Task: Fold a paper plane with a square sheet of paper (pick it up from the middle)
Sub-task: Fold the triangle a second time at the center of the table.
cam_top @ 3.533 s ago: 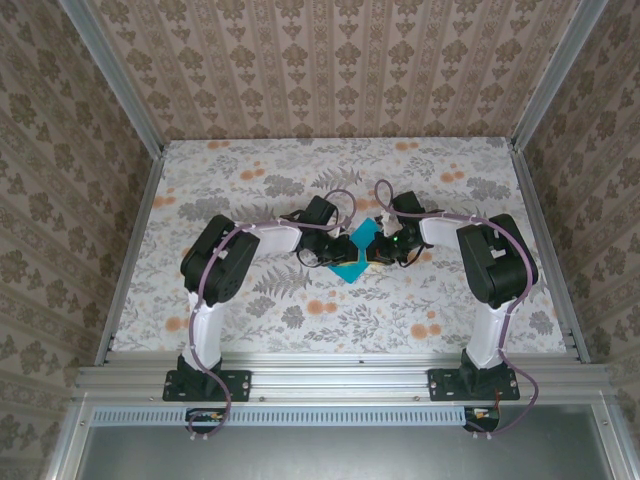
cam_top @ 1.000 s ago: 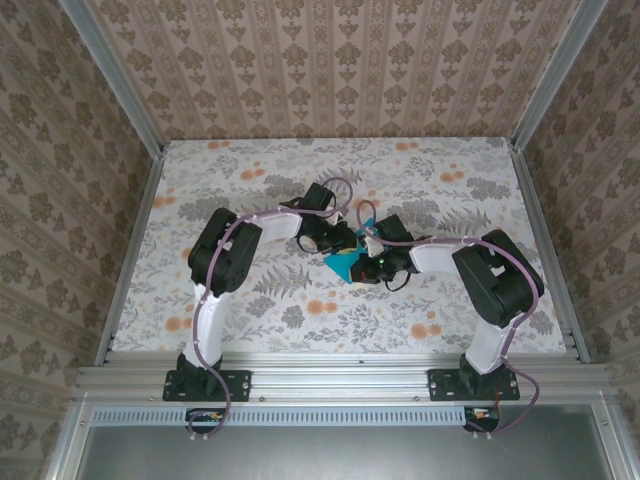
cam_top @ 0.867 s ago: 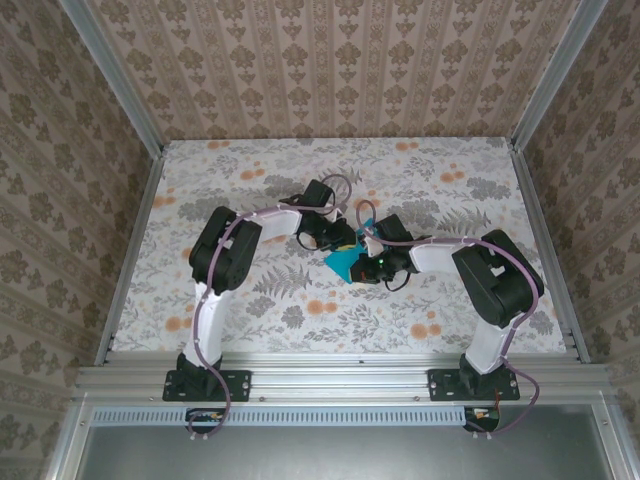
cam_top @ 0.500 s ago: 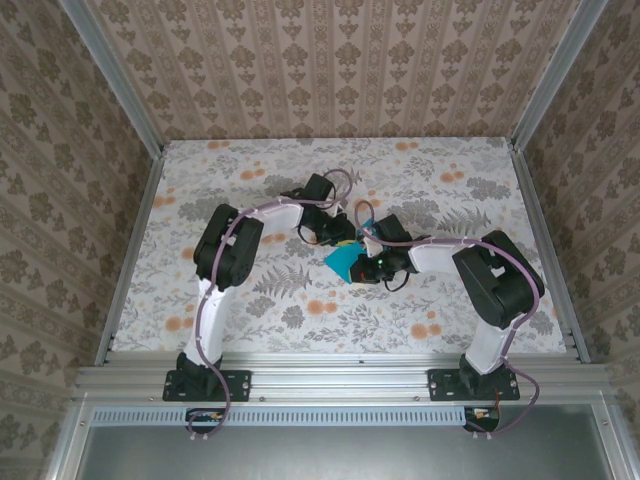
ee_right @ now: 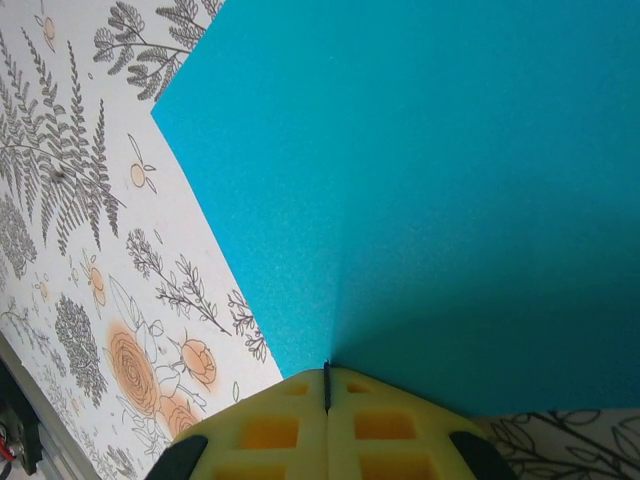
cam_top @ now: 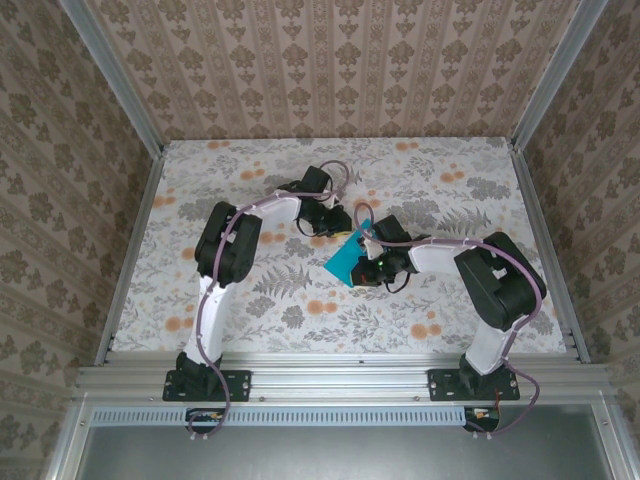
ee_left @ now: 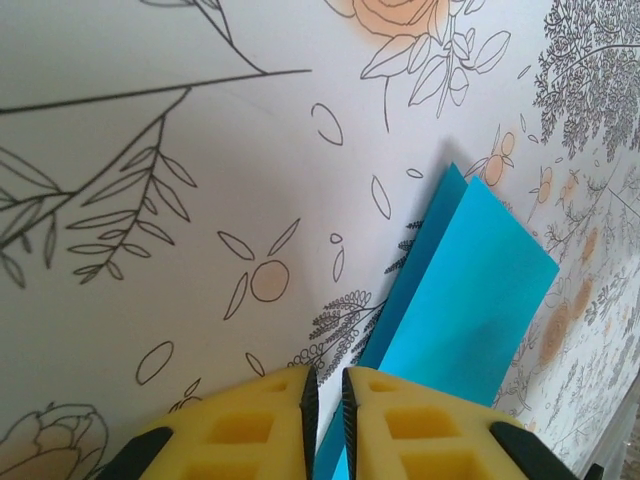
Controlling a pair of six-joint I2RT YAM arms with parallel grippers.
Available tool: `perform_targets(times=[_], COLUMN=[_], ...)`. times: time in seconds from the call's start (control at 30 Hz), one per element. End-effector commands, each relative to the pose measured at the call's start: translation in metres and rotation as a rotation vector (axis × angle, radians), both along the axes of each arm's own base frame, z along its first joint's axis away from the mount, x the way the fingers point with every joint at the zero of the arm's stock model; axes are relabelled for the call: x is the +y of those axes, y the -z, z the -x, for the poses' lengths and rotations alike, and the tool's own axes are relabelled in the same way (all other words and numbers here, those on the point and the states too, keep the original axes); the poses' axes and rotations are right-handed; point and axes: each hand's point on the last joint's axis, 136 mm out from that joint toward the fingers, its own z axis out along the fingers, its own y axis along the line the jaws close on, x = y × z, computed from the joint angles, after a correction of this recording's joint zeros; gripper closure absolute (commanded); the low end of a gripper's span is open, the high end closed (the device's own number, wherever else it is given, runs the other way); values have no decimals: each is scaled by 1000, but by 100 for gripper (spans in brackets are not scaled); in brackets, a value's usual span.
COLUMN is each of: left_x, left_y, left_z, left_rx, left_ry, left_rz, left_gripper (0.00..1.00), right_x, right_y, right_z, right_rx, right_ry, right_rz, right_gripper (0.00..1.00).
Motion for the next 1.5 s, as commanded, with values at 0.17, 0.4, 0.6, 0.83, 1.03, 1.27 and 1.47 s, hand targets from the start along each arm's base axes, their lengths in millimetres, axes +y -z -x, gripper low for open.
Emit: perform_targets(times=[0.17, 0.4, 0.6, 0.83, 1.03, 1.27, 1.47], left_x=[20, 30, 24, 10, 3, -5, -11], left_y=[-69, -79, -69, -47, -29, -16, -13], left_z=[4, 42, 75, 99, 114, 123, 131], left_rx=[-151, -161, -146, -123, -95, -73, -64], left_ry=[-17, 11, 38, 66, 91, 116, 136], left_rz=[-19, -30, -16, -19, -22, -12, -8], left_gripper=[78, 72, 70, 69, 69, 70, 72], right_x=[-3, 1, -11, -22, -31, -36, -39], right_y=[-11, -51, -58, -46, -28, -13, -5], right_z=[14, -13, -36, -54, -58, -60, -58], right_rx=[70, 25, 11, 26, 48, 64, 72], right_ry=[11, 78, 140, 178, 184, 191, 193], right_rz=[0, -177, -212, -190, -148, -132, -107], right_gripper=[91, 77, 78, 79, 80, 80, 80])
